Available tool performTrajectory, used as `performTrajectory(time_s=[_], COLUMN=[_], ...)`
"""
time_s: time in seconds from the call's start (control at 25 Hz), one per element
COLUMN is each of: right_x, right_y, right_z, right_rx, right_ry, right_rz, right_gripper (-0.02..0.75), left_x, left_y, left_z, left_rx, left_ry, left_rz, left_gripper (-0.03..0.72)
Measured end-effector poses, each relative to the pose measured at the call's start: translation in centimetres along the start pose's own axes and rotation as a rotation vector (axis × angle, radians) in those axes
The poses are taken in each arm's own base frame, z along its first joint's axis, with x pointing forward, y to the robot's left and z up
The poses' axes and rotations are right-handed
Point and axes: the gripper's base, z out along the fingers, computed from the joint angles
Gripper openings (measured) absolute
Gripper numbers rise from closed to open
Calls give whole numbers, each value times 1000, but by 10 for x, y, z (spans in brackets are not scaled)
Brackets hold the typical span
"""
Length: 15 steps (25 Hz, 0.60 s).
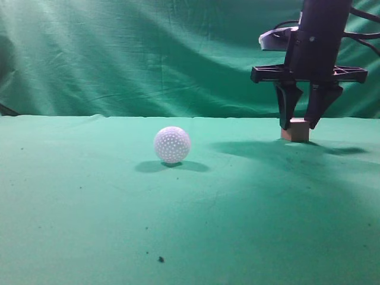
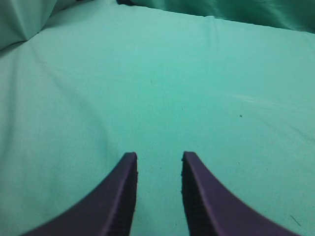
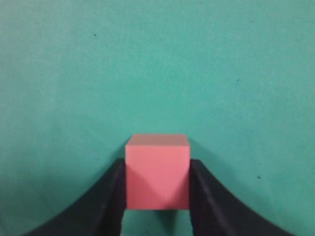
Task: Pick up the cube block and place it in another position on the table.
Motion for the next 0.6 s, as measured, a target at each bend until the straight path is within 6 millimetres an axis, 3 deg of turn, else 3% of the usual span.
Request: performTrajectory(time_s=[0.12, 0.2, 0.24, 0.28, 0.4, 0.52, 0.6], right_x=[-4, -7, -8, -9, -5, 7, 24], right_y=[0, 0, 0, -1, -3, -7, -9], right_z=[-7, -22, -34, -47, -105, -163, -194], right_rx=[0, 5, 3, 3, -4, -14, -29], right_ry=[23, 44, 36, 33, -34, -120, -164], right_rz=[1, -3, -5, -13, -12, -6, 9], right_gripper=[537, 541, 484, 379, 100, 0, 0], left_x=[0, 0, 0, 0, 0, 0, 0], left_y=[0, 0, 0, 0, 0, 0, 0], left_z=[0, 0, 0, 0, 0, 0, 0], left_rx=[0, 0, 0, 0, 0, 0, 0], left_ry=[0, 0, 0, 0, 0, 0, 0], left_rz=[0, 0, 0, 0, 0, 0, 0], left_gripper=[262, 262, 262, 262, 262, 262, 262])
